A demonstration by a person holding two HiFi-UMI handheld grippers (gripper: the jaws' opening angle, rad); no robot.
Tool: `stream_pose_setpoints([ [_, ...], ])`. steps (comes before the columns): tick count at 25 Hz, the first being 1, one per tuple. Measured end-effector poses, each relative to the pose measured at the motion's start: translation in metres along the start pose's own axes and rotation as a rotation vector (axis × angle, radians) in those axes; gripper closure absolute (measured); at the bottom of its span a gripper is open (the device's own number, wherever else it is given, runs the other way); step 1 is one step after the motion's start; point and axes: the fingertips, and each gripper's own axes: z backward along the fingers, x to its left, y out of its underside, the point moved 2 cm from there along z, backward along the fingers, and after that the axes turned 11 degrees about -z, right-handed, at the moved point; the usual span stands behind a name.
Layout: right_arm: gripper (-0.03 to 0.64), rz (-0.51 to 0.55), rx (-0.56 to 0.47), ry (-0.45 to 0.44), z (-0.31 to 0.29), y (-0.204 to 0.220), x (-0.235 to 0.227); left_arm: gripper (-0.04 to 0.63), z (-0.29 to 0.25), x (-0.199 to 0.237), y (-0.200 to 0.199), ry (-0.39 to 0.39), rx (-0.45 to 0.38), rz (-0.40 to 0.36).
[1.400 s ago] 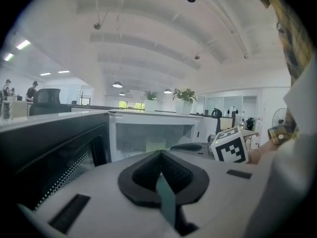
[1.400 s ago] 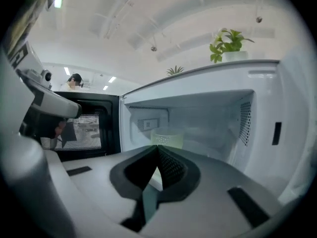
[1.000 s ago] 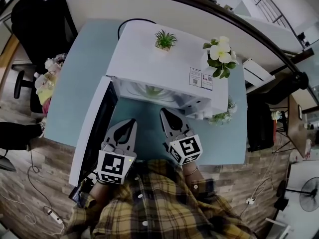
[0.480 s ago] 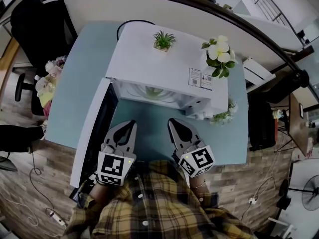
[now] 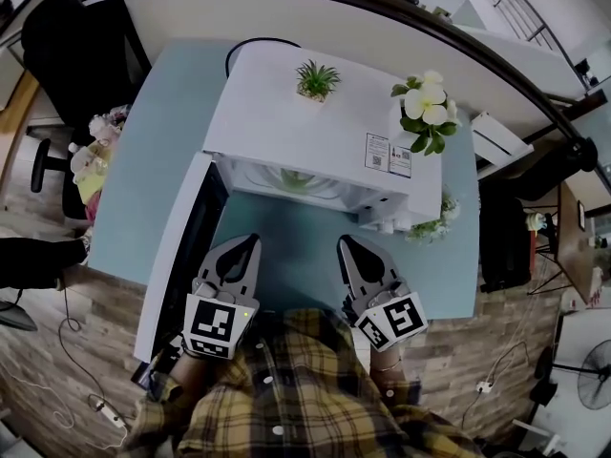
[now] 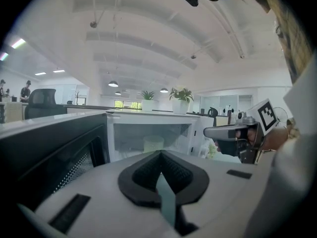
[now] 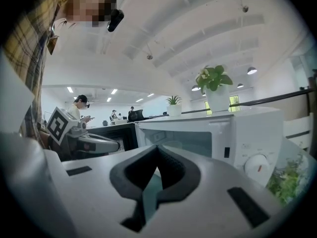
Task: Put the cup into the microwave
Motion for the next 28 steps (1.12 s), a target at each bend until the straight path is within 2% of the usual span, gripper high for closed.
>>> stream_pose_setpoints([
  [12, 0.614, -0.006, -0.006, -0.018, -0.001, 0.000, -0.001, 0.606, 0.001, 0.000, 0.001, -0.020, 0.007, 0.005],
  [28, 0.614, 0.042, 0.003, -0.049, -0.007, 0.001, 0.013, 0.606, 0.007, -0.002, 0.002, -0.033, 0.007, 0.014],
])
